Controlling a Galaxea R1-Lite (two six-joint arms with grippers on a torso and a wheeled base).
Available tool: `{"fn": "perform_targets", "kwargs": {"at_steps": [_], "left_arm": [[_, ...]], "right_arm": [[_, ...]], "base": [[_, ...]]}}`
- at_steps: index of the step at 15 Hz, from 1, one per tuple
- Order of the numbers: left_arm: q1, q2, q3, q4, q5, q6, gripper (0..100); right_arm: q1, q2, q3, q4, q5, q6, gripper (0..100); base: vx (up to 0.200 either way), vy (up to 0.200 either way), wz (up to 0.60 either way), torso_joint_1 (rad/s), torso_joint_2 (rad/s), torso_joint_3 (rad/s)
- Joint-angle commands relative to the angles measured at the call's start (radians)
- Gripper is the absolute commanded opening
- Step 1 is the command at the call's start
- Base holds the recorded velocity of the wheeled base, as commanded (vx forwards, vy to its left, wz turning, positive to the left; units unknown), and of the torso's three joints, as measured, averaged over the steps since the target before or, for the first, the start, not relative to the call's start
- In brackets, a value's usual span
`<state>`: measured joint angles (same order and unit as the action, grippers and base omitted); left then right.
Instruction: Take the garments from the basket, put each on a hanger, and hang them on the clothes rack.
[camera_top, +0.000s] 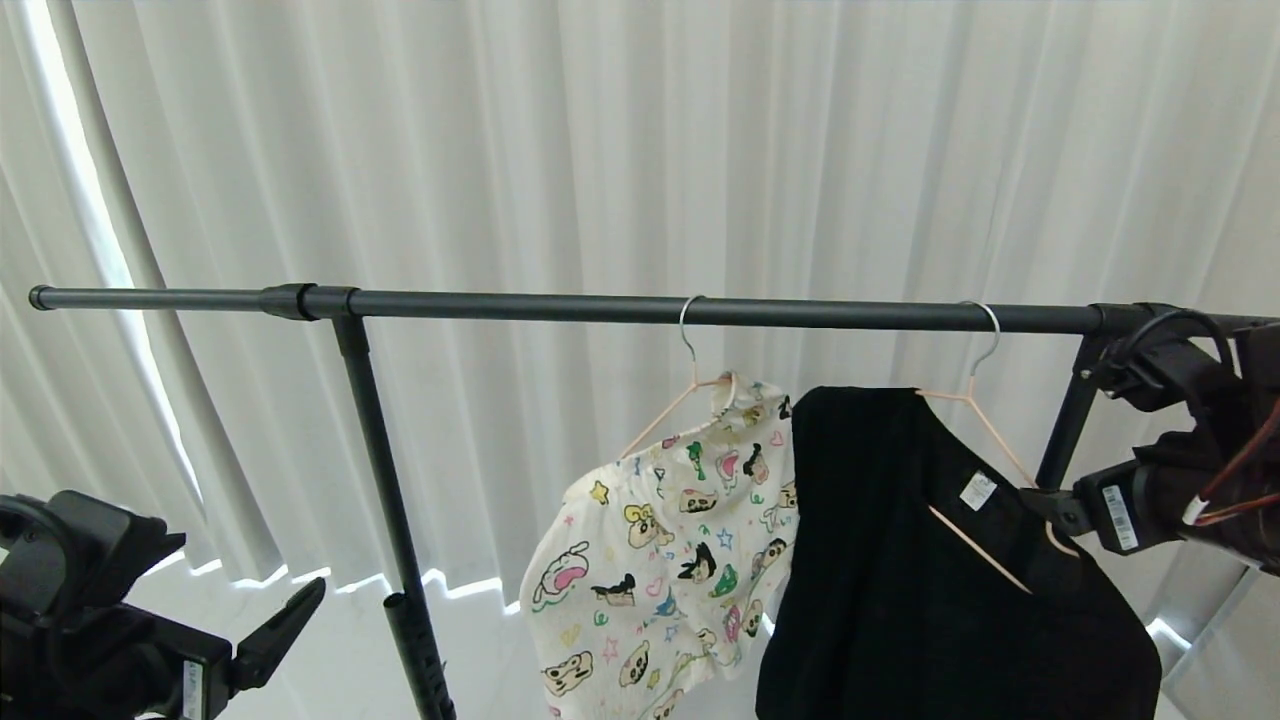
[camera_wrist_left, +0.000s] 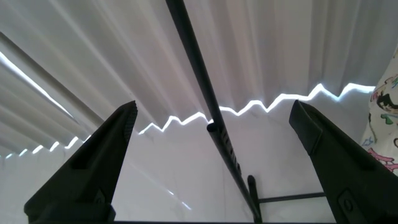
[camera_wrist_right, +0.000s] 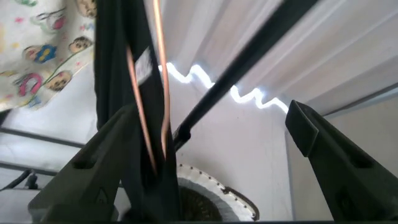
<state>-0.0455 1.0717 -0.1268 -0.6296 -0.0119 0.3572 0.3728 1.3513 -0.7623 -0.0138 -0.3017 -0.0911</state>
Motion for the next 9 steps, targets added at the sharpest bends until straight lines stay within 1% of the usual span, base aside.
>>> {"fn": "perform_targets", "kwargs": {"at_steps": [1,2,3,6,8,9], "left_arm": [[0.003,-0.05,0.027,0.001,0.001,0.002,100],[0.004,-0.058,0.03,-0.001,0.003,0.0,100],[0.004,-0.061,0.032,0.001,0.006,0.002,100],[0.004,-0.062,0.033,0.001,0.029,0.0,100],[0.004,-0.076,0.039,0.001,0.029,0.002,100],[0.004,-0.098,0.059,0.001,0.03,0.002,100]], "right_arm": [[0.002,-0.141,0.054,0.018,0.032,0.004,100],[0.002,-0.184,0.066,0.015,0.07,0.001,100],[0.0,-0.213,0.075,0.015,0.082,0.001,100],[-0.021,-0.262,0.115,0.029,0.07,-0.012,100],[-0.066,-0.282,0.147,0.045,0.029,-0.07,100],[-0.12,-0.307,0.193,0.045,-0.011,-0.145,100]], "base": [[0.0,0.0,0.0,0.0,0.0,0.0],[0.0,0.0,0.0,0.0,0.0,0.0],[-0.2,0.0,0.0,0.002,0.0,0.002],[-0.2,0.0,0.0,0.01,0.0,-0.001],[-0.2,0.0,0.0,-0.005,0.0,0.007],[-0.2,0.0,0.0,0.002,-0.01,-0.002]]}}
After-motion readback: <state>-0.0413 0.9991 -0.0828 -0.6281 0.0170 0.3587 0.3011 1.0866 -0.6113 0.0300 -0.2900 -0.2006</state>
